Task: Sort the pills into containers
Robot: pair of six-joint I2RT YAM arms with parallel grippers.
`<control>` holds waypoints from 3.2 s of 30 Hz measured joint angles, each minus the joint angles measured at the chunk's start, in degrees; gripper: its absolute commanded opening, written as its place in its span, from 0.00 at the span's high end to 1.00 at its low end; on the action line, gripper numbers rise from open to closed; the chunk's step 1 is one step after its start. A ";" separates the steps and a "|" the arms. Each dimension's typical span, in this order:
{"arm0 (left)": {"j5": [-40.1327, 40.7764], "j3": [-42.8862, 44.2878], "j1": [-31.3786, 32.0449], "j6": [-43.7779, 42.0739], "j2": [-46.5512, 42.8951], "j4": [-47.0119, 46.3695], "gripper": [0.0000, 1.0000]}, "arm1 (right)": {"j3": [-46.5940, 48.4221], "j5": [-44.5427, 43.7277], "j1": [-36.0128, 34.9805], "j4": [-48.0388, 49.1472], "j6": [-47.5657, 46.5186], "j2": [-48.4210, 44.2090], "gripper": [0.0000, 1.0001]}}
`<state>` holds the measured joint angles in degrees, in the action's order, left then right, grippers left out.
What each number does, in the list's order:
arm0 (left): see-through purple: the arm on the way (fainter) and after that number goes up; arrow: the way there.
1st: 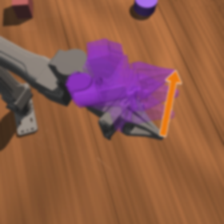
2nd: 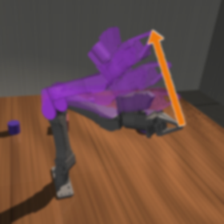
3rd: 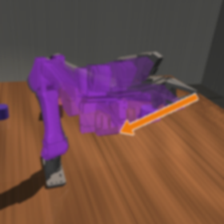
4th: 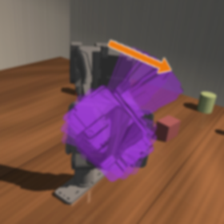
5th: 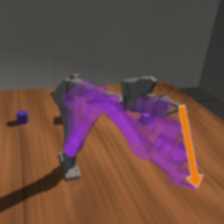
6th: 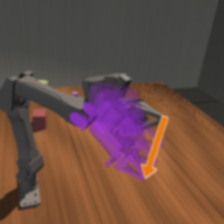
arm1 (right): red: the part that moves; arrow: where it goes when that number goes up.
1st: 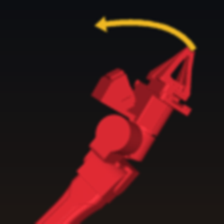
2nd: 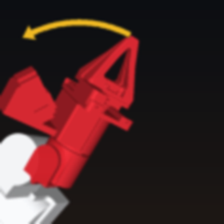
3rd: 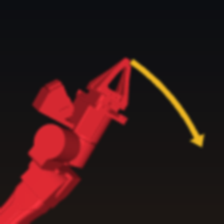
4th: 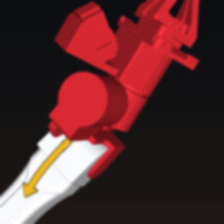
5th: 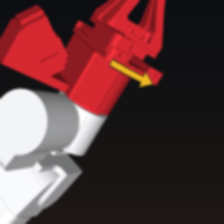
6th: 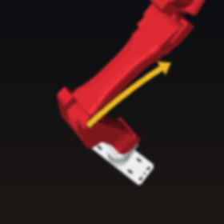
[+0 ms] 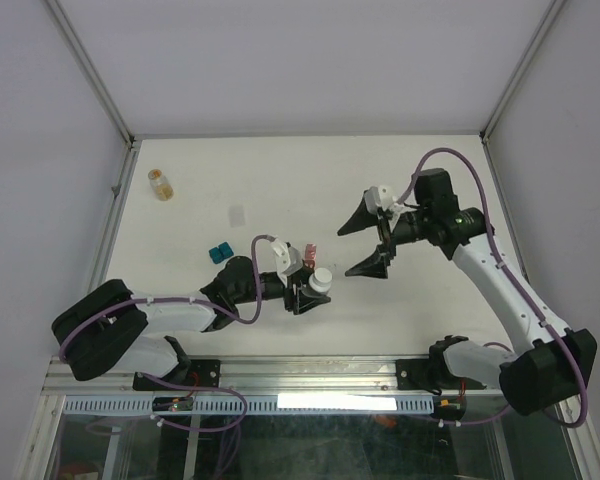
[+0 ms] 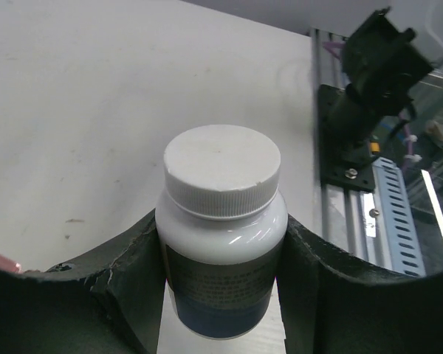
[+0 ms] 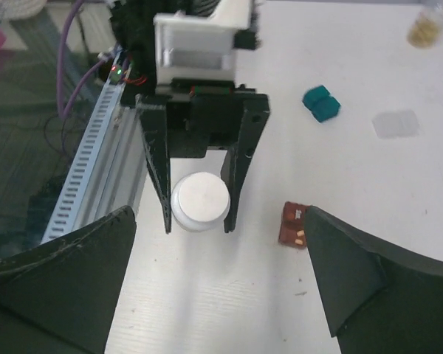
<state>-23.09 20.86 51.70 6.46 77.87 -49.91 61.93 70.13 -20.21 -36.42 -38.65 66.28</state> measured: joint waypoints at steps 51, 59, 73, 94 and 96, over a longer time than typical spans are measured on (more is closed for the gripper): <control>18.38 6.99 2.73 1.86 -1.40 12.00 1.00 | -8.26 -20.55 -11.02 18.64 25.92 5.27 0.45; 15.23 7.21 1.42 -0.15 -1.97 11.61 1.00 | -4.35 -10.69 -5.42 17.75 28.85 4.48 0.05; -14.05 6.38 -1.88 -2.36 -8.76 13.88 1.00 | 4.04 1.92 -9.05 -17.77 -25.68 6.14 0.13; -19.08 9.01 -1.90 -2.69 -6.38 16.09 1.00 | 4.48 0.48 -14.56 -16.63 -24.09 8.26 0.59; -18.95 9.01 -1.90 -2.71 -6.38 16.39 1.00 | 4.09 0.24 -14.56 -15.76 -22.88 8.15 0.67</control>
<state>-42.04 29.87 49.80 3.75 71.48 -33.52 66.02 70.37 -34.76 -52.18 -61.54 74.43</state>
